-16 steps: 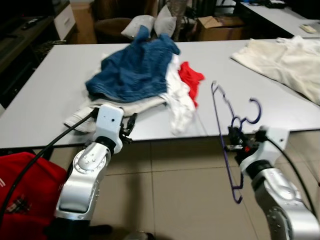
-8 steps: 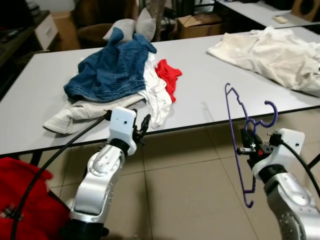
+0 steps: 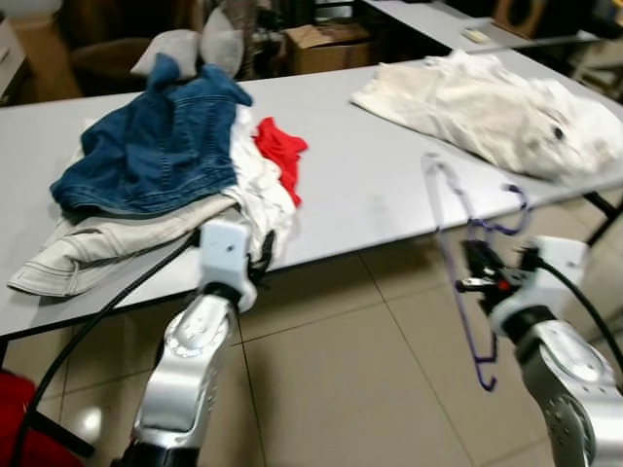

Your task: Hang hanger

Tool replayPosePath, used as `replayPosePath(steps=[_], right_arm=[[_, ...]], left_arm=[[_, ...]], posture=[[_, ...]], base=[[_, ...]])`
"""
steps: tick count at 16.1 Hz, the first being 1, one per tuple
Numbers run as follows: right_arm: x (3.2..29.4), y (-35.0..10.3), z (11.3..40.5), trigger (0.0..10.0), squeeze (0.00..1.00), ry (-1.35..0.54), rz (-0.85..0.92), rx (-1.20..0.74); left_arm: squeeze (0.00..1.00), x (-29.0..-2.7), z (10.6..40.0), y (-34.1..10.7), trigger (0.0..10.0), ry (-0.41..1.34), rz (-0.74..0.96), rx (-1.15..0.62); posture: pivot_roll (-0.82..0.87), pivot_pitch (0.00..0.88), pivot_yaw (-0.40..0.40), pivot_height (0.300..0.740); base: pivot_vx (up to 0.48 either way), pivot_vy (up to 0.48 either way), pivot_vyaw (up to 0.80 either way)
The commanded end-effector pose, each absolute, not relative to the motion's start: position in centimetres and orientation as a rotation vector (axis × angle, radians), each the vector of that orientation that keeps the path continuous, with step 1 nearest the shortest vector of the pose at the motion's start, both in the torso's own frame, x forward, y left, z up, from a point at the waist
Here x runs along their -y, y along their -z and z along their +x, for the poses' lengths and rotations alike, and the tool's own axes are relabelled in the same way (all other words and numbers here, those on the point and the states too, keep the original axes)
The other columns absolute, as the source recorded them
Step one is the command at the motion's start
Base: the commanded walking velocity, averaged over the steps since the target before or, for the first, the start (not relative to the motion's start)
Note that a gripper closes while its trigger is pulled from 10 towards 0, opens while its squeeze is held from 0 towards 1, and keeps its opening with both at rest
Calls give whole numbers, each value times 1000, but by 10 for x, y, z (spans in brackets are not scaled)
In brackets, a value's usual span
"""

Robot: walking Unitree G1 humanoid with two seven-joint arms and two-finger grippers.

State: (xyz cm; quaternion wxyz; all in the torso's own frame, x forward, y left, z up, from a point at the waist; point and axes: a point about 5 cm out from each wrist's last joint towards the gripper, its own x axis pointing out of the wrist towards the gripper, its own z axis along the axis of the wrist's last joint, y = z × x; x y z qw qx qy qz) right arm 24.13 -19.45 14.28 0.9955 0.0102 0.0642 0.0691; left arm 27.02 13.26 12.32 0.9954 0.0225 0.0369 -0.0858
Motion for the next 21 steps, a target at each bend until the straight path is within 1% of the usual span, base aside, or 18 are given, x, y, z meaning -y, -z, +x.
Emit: replayPosePath(steps=[1,3,7,11,13,17,20,21], right_arm=[[193,-143,244,10000,0,-159,-11,-137],[189,-141,244,10000,0,-180,-18,-144],[193,-140,242,10000,0,-177,-28,-149],[196,-139,240,10000,0,-158,-34,-147],[196,-139,239,10000,0,-156,-35,-146],[191,-139,239,10000,0,-184,-59,-148],[187,-137,239,10000,0,-191,-65,-143],[187,-136,239,10000,0,-187,-50,-139]], left_arm=[[0,-140,270,-130,10000,118,57,-37],[0,-145,268,-132,10000,84,73,-20],[0,-142,267,-132,10000,89,69,-17],[0,-139,270,-134,10000,110,70,-11],[0,-138,272,-136,10000,109,39,-10],[0,-141,273,-138,10000,107,56,-7],[0,-146,274,-139,10000,106,68,-4],[0,-148,274,-140,10000,110,73,-1]], posture=[[-11,7,-51,740],[-4,12,-65,740],[-6,15,-65,740],[-18,14,-41,740],[-19,16,-36,740],[-10,13,-26,740],[4,13,-17,740],[8,12,-14,740]], base=[[345,0,0],[343,0,0],[344,0,0],[346,0,0],[347,0,0],[347,0,0],[345,0,640],[330,0,0]])
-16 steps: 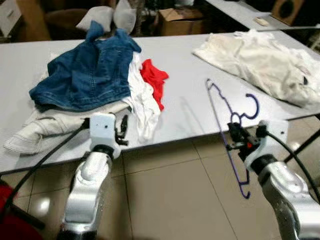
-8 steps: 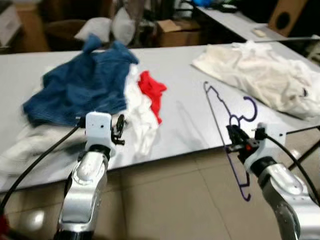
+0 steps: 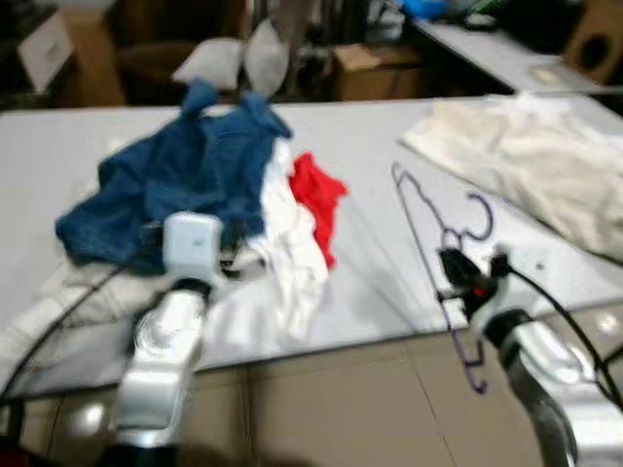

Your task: Hang hanger

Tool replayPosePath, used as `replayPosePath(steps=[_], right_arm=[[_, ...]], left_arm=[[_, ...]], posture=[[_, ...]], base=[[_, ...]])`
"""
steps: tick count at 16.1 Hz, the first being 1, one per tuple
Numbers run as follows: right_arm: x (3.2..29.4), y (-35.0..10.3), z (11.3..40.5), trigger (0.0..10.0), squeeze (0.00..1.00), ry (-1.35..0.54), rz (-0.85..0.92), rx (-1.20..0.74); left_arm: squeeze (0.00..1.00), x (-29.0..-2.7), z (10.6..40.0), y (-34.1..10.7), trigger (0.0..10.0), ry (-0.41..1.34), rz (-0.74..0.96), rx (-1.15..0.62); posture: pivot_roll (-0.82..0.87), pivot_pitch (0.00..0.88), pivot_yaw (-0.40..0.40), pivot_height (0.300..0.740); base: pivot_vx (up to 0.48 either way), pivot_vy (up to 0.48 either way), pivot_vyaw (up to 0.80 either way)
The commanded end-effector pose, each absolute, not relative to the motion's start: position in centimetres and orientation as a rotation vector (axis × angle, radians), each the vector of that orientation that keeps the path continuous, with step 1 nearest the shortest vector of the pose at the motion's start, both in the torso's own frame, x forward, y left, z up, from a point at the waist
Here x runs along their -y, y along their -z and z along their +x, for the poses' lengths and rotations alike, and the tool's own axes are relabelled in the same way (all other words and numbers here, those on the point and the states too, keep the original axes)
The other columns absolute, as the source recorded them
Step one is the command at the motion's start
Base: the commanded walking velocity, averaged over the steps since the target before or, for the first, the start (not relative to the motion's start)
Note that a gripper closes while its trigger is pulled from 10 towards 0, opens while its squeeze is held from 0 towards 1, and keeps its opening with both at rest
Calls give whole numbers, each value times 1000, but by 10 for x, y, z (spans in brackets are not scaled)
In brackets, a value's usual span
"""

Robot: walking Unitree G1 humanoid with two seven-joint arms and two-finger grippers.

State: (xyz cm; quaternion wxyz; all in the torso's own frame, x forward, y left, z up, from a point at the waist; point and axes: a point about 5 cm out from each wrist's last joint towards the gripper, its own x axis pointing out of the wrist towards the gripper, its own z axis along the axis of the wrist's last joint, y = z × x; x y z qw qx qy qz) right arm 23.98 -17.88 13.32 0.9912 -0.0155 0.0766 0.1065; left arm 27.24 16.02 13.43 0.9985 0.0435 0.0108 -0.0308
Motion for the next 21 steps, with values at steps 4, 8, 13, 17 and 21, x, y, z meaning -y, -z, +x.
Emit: replayPosePath(steps=[4,8,13,17,21], right_arm=[[183,-133,239,10000,0,-182,-22,-135],[181,-134,242,10000,0,-172,-11,-117],[181,-131,241,10000,0,-166,-13,-117],[176,-131,243,10000,0,-167,-10,-108],[174,-129,242,10000,0,-149,3,-106]], left_arm=[[0,-177,279,-137,10000,130,254,-33],[1000,-198,287,-134,10000,256,391,-120],[0,-207,291,-123,10000,434,567,-219],[0,-215,296,-122,10000,486,600,-255],[0,-219,307,-123,10000,459,671,-248]], posture=[[24,5,4,740],[31,0,25,740],[45,0,39,740],[59,0,68,740],[71,10,86,740]], base=[[83,0,0],[0,0,0],[0,0,0],[0,0,0],[0,0,0]])
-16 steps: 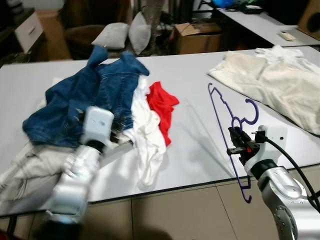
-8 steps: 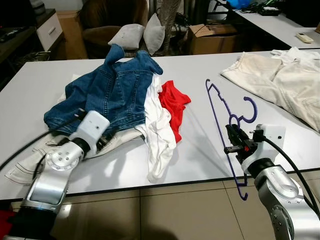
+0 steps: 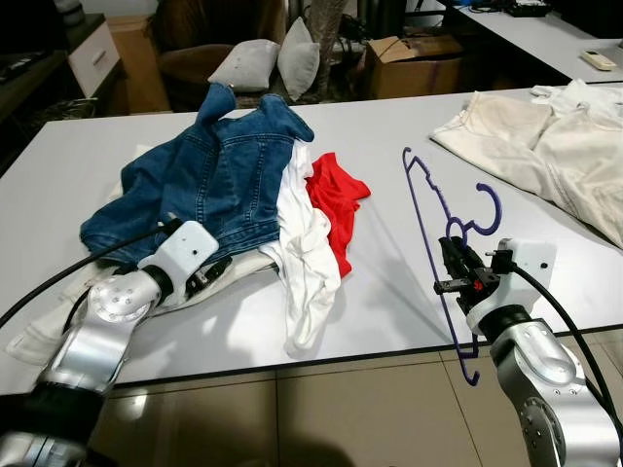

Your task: Hang hanger

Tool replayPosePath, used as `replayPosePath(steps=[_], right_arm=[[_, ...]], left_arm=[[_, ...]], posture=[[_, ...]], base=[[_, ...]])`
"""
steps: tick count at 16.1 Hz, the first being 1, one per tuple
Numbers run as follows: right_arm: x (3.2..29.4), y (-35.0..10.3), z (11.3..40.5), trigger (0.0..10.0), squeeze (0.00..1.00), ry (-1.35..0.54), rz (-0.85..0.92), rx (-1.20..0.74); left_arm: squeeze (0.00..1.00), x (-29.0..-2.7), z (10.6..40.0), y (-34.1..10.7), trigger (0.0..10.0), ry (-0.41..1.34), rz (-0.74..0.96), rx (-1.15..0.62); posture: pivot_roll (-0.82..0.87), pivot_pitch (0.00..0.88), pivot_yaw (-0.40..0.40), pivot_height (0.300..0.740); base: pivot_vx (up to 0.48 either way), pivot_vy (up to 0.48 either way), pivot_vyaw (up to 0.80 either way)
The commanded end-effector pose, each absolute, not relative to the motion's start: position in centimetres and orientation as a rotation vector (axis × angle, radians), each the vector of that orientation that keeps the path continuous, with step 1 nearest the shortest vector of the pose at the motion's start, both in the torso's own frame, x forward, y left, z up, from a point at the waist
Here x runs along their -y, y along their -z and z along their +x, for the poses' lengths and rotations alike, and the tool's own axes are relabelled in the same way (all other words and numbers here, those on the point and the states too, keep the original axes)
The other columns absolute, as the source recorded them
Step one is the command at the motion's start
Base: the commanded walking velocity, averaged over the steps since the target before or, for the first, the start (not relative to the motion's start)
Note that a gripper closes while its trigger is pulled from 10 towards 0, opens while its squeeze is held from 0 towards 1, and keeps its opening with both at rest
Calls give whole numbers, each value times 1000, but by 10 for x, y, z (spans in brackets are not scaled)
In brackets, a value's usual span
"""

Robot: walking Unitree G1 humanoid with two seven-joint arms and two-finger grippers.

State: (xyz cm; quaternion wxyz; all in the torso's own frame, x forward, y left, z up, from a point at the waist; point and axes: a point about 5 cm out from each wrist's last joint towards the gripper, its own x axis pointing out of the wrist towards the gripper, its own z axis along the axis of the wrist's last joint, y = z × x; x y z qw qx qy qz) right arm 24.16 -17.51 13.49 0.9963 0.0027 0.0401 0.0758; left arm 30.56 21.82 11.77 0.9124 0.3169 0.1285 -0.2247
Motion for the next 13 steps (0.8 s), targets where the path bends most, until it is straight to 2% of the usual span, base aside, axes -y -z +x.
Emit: replayPosePath(steps=[1,5,6,7,8,12,13], right_arm=[[174,-128,241,10000,0,-147,6,-106],[172,-126,241,10000,0,-143,12,-105],[172,-126,241,10000,0,-142,12,-104],[171,-127,242,10000,0,-140,10,-101],[171,-128,242,10000,0,-138,8,-98],[171,-127,242,10000,0,-135,5,-96],[171,-127,242,10000,0,-133,5,-93]], left_arm=[[0,-220,311,-125,10000,430,682,-236],[0,-222,317,-122,9882,423,725,-239],[0,-221,316,-119,5922,435,735,-245],[0,-221,314,-115,4706,439,765,-253],[0,-225,314,-114,3882,408,814,-251],[0,-229,311,-114,3294,367,866,-221],[0,-231,305,-113,1843,344,893,-186]], posture=[[71,10,87,740],[72,9,94,740],[72,7,95,740],[72,6,96,740],[72,4,96,740],[72,0,100,740],[73,0,101,740]], base=[[0,0,0],[0,0,0],[0,0,0],[0,0,0],[0,0,0],[0,0,0],[0,0,0]])
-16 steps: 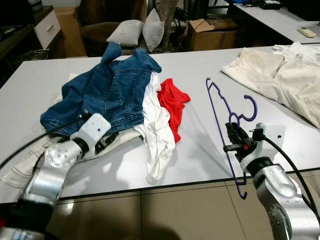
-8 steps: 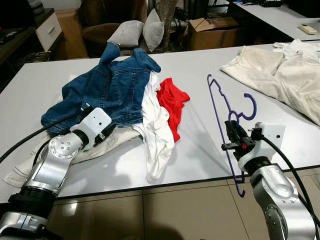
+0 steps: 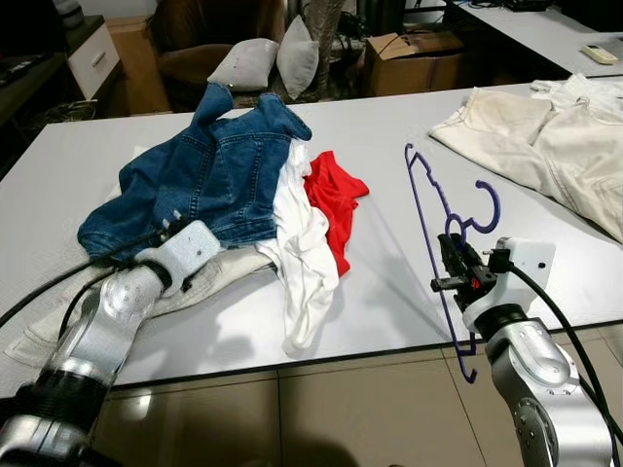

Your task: Hang hanger

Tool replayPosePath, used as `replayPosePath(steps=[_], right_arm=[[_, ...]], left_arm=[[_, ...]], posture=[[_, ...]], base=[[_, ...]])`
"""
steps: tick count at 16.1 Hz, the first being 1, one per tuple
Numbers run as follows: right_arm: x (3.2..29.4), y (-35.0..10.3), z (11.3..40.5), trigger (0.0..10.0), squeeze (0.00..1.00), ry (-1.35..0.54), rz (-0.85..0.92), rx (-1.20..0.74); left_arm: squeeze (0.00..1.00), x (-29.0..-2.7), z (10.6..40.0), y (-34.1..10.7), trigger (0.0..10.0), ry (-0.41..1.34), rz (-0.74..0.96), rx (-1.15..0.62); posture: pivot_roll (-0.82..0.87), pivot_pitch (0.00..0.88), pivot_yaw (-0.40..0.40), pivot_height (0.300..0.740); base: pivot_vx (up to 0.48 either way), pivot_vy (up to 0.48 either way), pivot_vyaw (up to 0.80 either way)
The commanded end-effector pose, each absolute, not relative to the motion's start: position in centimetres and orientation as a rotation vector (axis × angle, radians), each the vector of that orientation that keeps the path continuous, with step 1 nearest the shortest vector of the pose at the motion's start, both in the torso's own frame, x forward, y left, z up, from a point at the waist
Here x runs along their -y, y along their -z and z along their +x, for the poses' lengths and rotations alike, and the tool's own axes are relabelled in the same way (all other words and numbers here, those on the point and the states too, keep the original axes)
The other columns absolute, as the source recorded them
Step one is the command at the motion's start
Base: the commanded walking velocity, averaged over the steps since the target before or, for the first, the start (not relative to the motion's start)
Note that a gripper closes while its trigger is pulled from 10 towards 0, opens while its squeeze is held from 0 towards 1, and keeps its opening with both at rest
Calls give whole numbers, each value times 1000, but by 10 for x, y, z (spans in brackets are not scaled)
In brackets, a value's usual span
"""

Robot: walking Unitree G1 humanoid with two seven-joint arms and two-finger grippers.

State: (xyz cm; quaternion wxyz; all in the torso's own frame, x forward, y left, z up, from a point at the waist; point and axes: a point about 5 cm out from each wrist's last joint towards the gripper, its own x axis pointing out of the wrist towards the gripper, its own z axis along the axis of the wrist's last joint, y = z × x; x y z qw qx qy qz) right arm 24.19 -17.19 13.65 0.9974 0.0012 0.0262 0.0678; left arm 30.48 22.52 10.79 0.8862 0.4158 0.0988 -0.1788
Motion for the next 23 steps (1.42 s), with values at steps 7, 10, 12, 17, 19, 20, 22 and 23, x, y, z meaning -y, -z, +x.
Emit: replayPosePath(steps=[7,10,12,17,19,20,22,23], right_arm=[[169,-127,244,10000,0,-135,5,-87],[168,-127,245,10000,0,-138,4,-83],[168,-128,245,10000,0,-140,5,-76],[171,-136,246,10000,0,-154,29,-23],[168,-146,243,10000,0,-228,66,26],[165,-154,239,10000,0,-298,86,70],[160,-165,229,10000,0,-417,104,128],[159,-170,223,10000,0,-477,117,146]], left_arm=[[0,-246,301,-116,0,212,1008,-169],[0,-246,305,-121,0,198,999,-142],[0,-244,308,-125,0,196,987,-120],[0,-217,327,-156,0,301,848,-27],[0,-198,348,-189,0,335,791,50],[0,-188,359,-213,0,358,770,103],[0,-178,368,-241,0,388,724,164],[0,-174,373,-255,0,394,706,189]], posture=[[74,0,101,740],[73,0,101,740],[70,0,103,740],[60,0,104,740],[53,0,105,740],[47,0,108,740],[42,0,112,740],[38,0,114,740]], base=[[0,0,0],[0,0,0],[0,0,0],[0,0,0],[0,0,0],[0,0,0],[0,0,0],[0,0,0]])
